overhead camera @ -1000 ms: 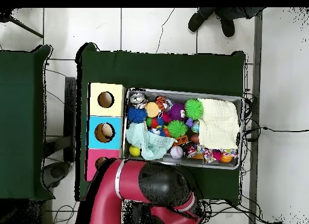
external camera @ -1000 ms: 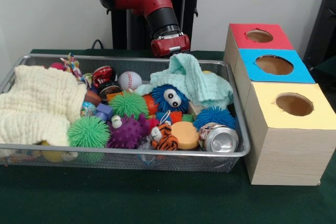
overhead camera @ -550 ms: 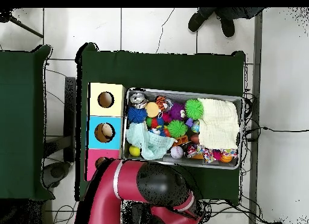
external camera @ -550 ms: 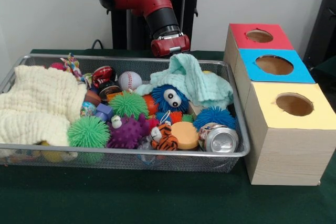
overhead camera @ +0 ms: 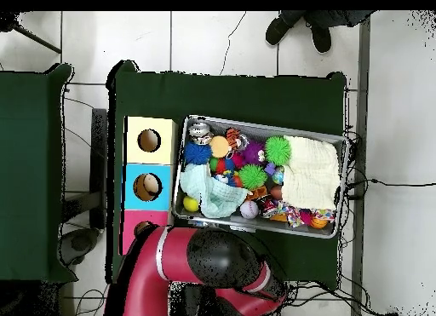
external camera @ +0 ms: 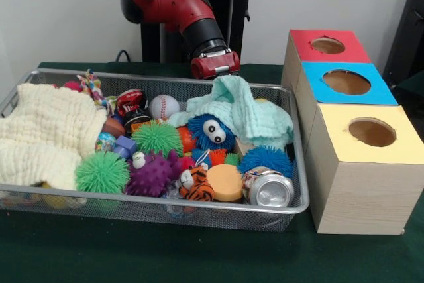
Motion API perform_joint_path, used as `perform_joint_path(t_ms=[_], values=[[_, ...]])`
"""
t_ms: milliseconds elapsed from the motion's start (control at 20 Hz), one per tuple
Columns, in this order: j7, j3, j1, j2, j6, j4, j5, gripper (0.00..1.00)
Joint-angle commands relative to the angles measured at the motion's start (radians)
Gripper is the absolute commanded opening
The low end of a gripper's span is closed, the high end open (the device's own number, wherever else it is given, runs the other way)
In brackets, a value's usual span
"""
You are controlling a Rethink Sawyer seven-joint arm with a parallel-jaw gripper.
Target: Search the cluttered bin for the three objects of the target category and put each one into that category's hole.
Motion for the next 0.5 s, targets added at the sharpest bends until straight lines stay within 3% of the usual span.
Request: perform_joint_path(t_ms=[50,500], values=[[0.090,0.182,-0.016,0.148,0.460,-0.298,0.279,1.00],[0.100,0.176,0.001,0.101,0.527,-0.249,0.281,1.00]])
